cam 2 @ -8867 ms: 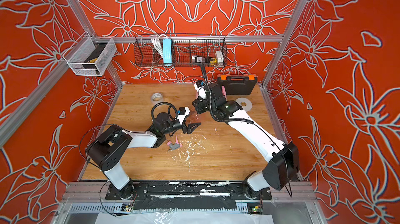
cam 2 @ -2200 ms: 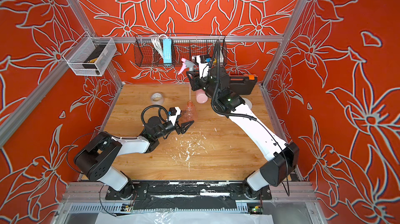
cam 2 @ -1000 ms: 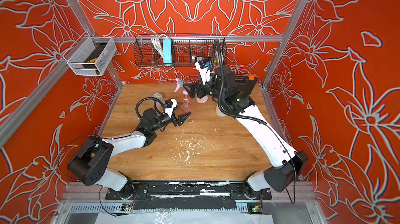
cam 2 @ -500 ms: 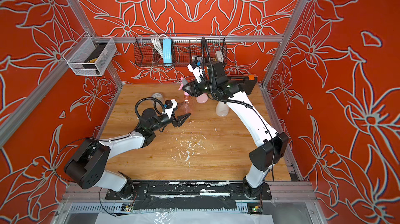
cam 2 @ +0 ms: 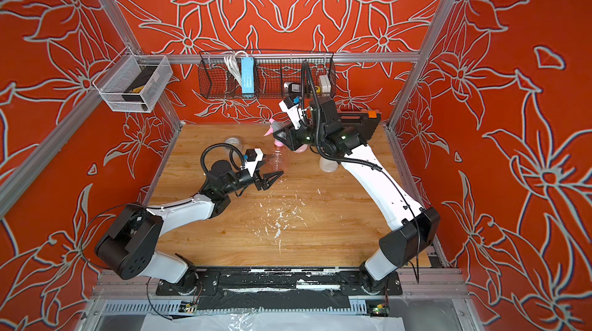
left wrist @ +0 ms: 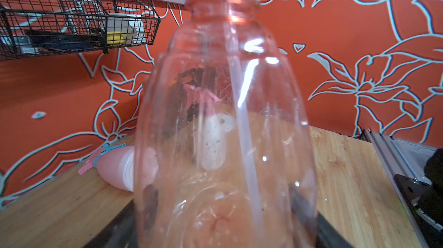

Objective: Attach spray nozzles to spray bottles
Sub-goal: Insert the spray nozzle into the spray bottle.

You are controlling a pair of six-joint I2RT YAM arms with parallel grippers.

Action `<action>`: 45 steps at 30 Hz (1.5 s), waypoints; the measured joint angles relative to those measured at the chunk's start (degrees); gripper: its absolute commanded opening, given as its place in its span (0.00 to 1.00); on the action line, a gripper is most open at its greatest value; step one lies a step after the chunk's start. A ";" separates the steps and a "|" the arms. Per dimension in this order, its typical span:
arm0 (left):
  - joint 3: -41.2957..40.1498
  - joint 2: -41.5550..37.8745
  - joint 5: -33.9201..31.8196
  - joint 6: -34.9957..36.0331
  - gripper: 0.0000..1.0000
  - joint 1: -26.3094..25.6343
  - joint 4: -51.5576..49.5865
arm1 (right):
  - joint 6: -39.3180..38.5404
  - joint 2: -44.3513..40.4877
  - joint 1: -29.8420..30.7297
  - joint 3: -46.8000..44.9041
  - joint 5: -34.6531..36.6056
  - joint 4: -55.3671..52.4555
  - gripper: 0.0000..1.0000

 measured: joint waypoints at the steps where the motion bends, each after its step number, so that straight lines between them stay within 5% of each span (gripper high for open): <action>1: 0.11 0.00 0.33 -0.13 0.54 0.13 -0.20 | -0.48 -0.11 0.17 -0.09 0.24 0.00 0.00; 15: 3.17 0.00 3.21 0.02 0.52 0.96 -3.93 | -9.03 2.69 2.34 7.15 4.00 -6.95 0.00; 25: 3.06 1.77 1.11 -2.27 0.51 1.01 -5.35 | -6.86 1.62 3.21 0.26 10.64 -1.09 0.00; 38: 0.94 4.81 -23.74 2.71 0.51 -6.38 2.14 | 11.93 8.66 11.58 12.52 37.68 -13.99 0.00; 45: -2.36 6.93 -29.53 3.23 0.51 -8.31 8.17 | 16.70 13.64 13.33 18.88 42.84 -21.16 0.07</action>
